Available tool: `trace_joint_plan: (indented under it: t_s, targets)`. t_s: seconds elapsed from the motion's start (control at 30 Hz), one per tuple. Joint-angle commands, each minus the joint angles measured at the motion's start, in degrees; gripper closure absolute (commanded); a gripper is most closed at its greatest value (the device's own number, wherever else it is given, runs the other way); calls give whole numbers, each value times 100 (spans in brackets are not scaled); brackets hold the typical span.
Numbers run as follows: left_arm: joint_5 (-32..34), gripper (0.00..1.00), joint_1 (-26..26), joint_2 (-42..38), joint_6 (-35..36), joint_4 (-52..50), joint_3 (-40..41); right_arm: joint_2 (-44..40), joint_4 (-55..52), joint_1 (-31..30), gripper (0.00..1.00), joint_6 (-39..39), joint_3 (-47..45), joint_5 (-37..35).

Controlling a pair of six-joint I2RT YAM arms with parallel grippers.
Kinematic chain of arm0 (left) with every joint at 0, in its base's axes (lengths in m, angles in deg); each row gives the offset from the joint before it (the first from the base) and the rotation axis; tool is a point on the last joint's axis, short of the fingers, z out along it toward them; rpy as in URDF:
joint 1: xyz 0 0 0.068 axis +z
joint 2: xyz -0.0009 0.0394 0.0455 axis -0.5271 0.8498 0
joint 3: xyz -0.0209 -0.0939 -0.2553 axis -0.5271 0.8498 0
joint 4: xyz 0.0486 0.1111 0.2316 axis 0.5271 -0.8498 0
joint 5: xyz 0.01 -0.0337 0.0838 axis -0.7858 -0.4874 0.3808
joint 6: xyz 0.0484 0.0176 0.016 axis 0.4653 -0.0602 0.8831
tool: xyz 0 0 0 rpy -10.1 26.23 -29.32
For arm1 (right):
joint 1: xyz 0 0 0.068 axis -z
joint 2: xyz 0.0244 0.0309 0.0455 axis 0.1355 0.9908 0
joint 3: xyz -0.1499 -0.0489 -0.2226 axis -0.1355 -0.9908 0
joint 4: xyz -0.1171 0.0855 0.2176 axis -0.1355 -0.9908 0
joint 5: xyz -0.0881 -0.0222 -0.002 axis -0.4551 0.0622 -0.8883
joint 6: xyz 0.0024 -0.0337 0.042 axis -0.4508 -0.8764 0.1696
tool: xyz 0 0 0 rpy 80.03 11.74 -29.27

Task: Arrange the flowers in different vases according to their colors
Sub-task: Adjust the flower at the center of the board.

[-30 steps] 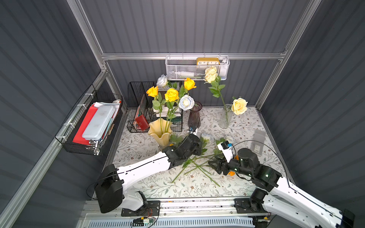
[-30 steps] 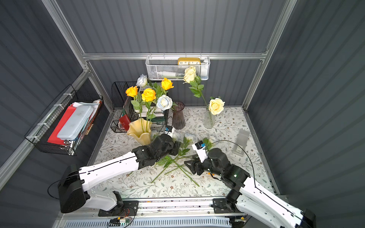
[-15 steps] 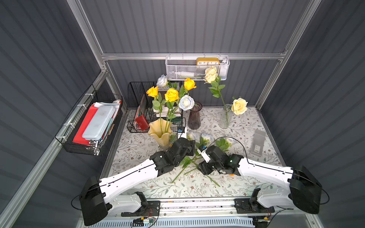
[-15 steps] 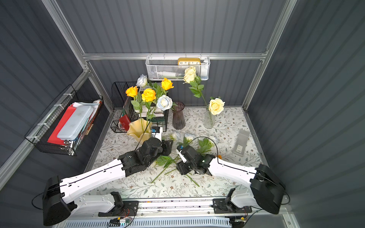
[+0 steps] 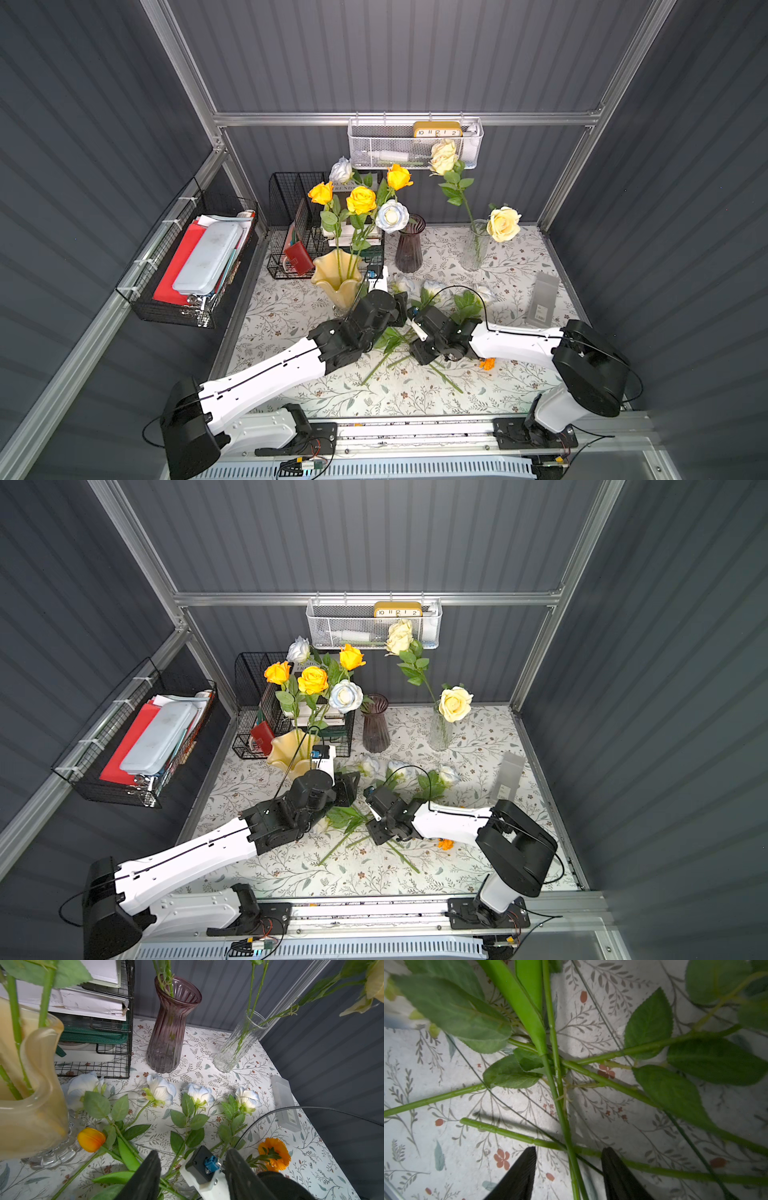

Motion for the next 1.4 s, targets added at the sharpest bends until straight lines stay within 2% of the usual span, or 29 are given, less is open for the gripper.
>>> trace_joint_plan:
  t_s: [0.0,0.1,0.3,0.53,0.73,0.8,1.1,1.37]
  targets:
    - [97,46,26,-120,-66,-103,118,132,107,90,45,-166,200,-150]
    - [148,46,26,-165,-65,-119,131,264,131,117,49,-265,267,-133]
    - [260,46,26,-206,-45,-223,128,510,175,129,64,-394,341,-47]
    - [401,45,26,-373,-31,-347,174,605,153,136,65,-516,343,136]
    - [524,45,26,-515,-43,-440,238,593,183,162,85,-585,382,108]
    - [563,45,26,-560,-45,-496,234,498,152,163,88,-621,408,70]
    - [648,44,26,-655,-114,-546,389,-536,-280,210,90,-1141,502,-330]
    - [700,44,26,-760,-166,-555,493,-465,-414,446,89,-1231,502,-160]
